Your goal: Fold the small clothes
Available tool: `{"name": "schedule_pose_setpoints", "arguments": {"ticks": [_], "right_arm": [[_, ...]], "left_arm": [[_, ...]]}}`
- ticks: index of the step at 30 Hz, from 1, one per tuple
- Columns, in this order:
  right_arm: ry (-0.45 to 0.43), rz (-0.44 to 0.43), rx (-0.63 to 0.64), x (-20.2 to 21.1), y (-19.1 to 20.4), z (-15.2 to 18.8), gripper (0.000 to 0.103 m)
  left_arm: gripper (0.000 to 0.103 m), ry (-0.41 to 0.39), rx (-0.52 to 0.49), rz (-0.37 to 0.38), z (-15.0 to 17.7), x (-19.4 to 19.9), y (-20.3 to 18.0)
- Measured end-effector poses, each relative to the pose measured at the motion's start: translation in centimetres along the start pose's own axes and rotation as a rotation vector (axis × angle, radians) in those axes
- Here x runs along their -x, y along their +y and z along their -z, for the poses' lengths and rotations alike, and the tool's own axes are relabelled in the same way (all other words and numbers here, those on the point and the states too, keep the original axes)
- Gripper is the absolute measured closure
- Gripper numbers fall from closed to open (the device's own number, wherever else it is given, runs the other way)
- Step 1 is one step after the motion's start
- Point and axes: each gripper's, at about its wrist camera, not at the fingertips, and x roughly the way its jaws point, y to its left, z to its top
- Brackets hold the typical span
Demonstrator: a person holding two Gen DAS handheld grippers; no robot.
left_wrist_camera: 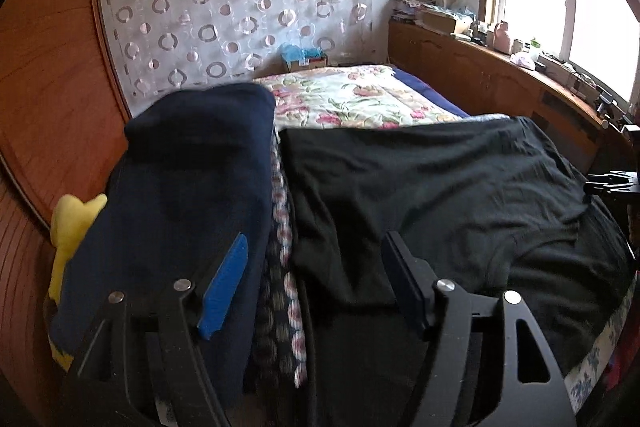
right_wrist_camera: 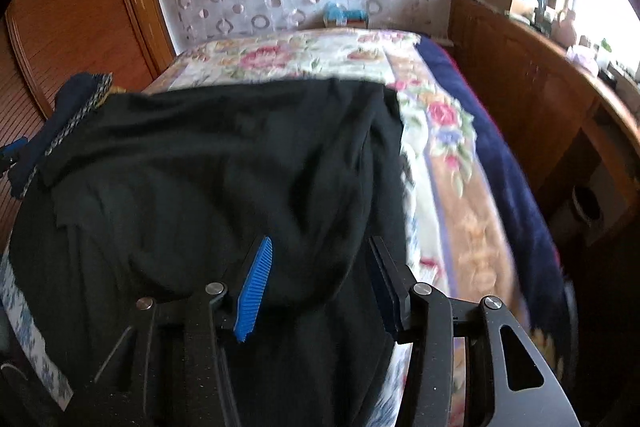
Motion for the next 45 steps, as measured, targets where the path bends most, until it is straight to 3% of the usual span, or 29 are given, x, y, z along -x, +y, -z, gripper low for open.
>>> {"name": "schedule_pose_setpoints", "arguments": {"ticks": [10, 15, 17, 27, 40, 44, 45], "right_arm": [[0.000, 0.063, 0.048, -1.2, 0.8, -0.7, 0.053], [-0.010, 0.060, 0.045, -1.1, 0.8, -0.2, 0.053], [-0.011, 0.066, 0.050, -1.2, 1.0, -0.2, 0.053], [-0.013, 0.068, 0.051, -1.6, 1.6, 0.3, 0.053], [-0.016, 0.067, 0.052, -1.5, 1.5, 0.2, 0.053], [-0.016, 0.066, 0.052, -1.5, 1.5, 0.2, 0.053], [-0.016, 0.066, 0.052, -1.5, 1.5, 0.2, 0.052]], "left_arm": [[0.033, 0.017, 0.034, -0.031, 2.2, -0.2, 0.5], [0.050, 0.004, 0.029, -0.002, 2.3, 0.0, 0.2], [0.062, 0.006, 0.025, 0.010, 2.2, -0.1, 0.0], [0.063, 0.095, -0.037, -0.052, 0.5, -4.0, -1.4], [0.063, 0.162, -0.132, -0.096, 0.9, -6.0, -2.8], [0.091, 0.160, -0.153, -0.133, 1.1, -6.1, -2.7], [0.092, 0.157, -0.152, -0.132, 1.2, -6.0, -2.6]]}}
